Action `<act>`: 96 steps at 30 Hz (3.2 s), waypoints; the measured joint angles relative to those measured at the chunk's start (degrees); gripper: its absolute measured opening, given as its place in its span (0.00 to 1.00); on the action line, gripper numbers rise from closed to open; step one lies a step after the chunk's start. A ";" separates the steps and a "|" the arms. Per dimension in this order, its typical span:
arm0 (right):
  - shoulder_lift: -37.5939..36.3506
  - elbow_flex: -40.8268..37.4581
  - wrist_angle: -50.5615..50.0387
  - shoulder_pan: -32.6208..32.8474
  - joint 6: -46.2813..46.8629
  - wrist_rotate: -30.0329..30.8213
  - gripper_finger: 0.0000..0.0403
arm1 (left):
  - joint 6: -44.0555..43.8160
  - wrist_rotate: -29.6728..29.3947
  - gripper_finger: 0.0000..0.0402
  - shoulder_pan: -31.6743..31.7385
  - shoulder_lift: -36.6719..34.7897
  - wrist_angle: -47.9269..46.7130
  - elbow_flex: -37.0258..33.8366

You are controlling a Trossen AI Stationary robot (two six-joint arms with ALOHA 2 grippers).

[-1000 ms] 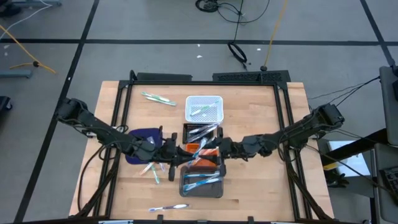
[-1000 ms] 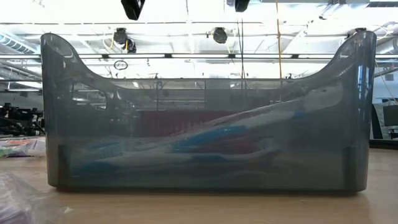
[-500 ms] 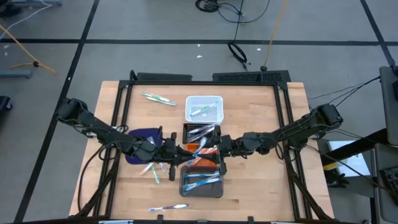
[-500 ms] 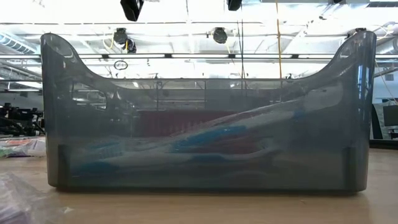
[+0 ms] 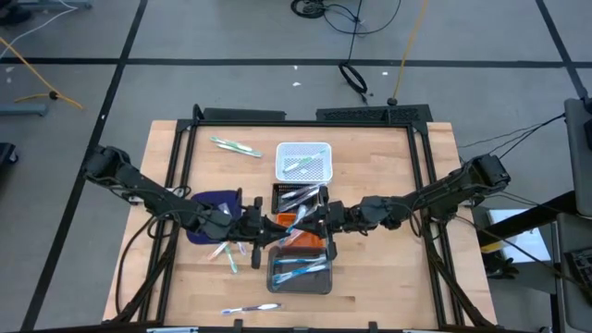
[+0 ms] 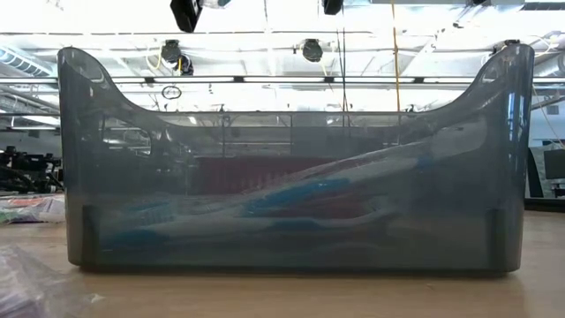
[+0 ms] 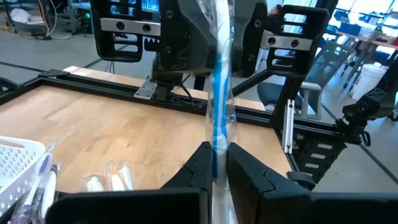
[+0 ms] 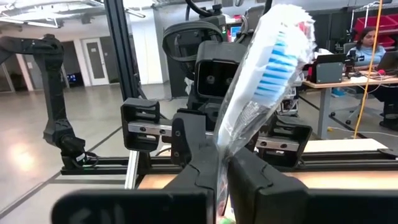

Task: Pick & Place Toothbrushes
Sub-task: Put the blue toothbrush into the black bin, then put the orange toothbrush into the orange bin

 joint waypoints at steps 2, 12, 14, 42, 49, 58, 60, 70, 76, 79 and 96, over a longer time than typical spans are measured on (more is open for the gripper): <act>-0.04 0.00 -0.40 0.06 -0.07 0.00 0.02 | 0.34 0.00 0.07 0.00 0.00 -0.13 -0.02; -4.10 0.11 -11.33 1.98 1.37 0.44 0.01 | 2.53 0.00 0.08 -1.03 -3.11 -3.76 -0.02; -5.00 0.09 -13.84 2.71 1.81 0.61 0.00 | 2.85 -0.22 0.08 -1.57 -4.22 -4.28 -0.02; 6.25 0.00 -11.68 15.89 6.86 12.37 0.00 | 1.61 -1.31 0.08 -5.46 -6.64 -8.56 0.00; 11.59 0.00 -7.96 15.64 7.99 12.37 0.00 | 1.13 -1.31 0.08 -5.46 -6.64 -9.05 0.00; 13.88 0.00 -5.28 15.41 7.99 10.39 0.01 | 0.84 -1.31 0.08 -5.46 -6.64 -10.15 0.00; 13.80 0.00 -5.28 15.03 7.90 8.18 0.04 | 0.84 -1.31 0.08 -5.46 -6.64 -10.17 0.00; 13.81 0.00 -8.28 13.45 9.07 4.70 0.34 | 0.87 -1.31 0.08 -5.46 -6.62 -10.51 0.00; 13.79 0.00 -8.15 13.22 8.84 4.90 0.45 | 0.82 -1.31 0.08 -5.46 -6.62 -10.93 0.00; 13.79 0.00 -8.13 13.22 8.27 6.02 0.44 | 0.78 -1.31 0.08 -5.46 -6.61 -11.33 0.00; 13.79 0.00 -7.73 13.25 7.35 3.13 0.38 | -12.34 -4.98 0.08 -5.42 -6.60 -26.91 0.00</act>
